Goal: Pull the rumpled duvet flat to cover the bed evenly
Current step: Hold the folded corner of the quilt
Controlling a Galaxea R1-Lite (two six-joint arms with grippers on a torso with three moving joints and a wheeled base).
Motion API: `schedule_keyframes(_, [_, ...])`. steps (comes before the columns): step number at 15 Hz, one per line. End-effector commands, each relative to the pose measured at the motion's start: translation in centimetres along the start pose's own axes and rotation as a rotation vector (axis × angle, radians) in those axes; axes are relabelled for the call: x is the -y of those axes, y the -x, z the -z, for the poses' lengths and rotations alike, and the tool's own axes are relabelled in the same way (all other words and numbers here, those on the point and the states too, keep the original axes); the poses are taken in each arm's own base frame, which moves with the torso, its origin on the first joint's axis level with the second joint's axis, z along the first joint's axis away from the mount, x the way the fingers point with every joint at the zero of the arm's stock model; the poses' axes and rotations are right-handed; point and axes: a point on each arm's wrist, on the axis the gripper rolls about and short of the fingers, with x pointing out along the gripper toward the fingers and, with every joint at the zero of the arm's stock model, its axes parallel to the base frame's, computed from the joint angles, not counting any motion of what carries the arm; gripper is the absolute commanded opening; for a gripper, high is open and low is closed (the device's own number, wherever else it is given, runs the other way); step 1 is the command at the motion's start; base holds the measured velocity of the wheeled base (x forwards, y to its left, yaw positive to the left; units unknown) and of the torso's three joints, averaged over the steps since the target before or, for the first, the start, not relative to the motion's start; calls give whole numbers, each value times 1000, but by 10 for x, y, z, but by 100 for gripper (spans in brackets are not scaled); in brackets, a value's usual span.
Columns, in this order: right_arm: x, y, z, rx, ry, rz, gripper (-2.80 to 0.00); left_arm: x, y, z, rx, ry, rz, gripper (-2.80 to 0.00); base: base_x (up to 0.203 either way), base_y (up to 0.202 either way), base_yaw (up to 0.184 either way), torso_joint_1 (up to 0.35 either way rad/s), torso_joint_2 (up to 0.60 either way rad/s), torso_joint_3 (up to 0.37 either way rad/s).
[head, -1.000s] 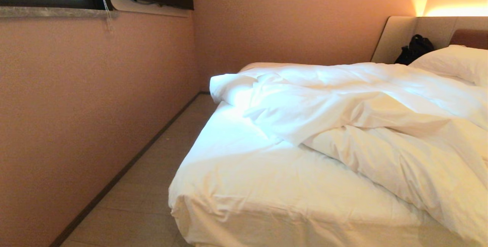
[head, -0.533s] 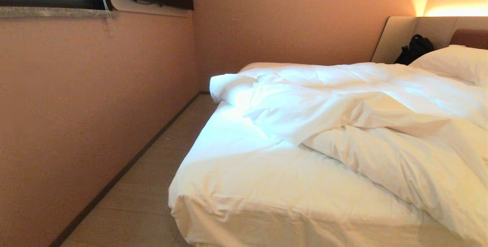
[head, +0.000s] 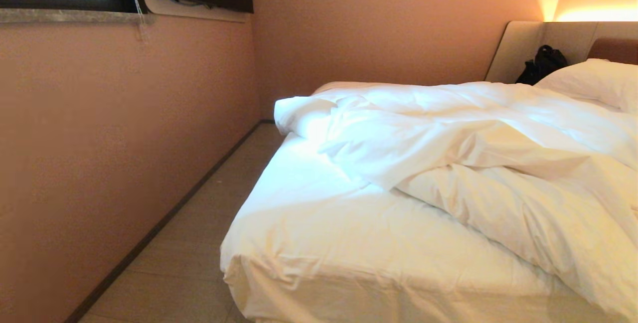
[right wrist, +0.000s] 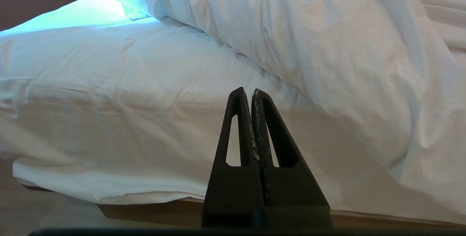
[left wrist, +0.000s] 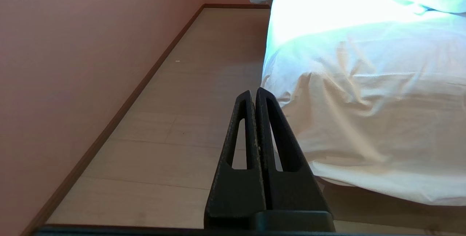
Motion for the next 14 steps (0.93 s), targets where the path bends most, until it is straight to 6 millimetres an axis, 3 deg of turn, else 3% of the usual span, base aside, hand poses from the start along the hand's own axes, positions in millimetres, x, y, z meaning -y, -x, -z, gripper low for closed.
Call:
schedule_keyframes(1, [0,0,0,-1,0,0,-280,0,0,0,-4,-1,-1,-280,0,0,0,0,0,0])
schedule_keyframes(10, [0,0,0,-1,0,0,-280,0,1,-2,-4,-11,-2,-280,0,0,0,0,0,0])
schedule_keyframes(14, [0,0,0,-1,0,0,-280,1,12,-30,43,-7,28,-280,0,0,0,0,0,0])
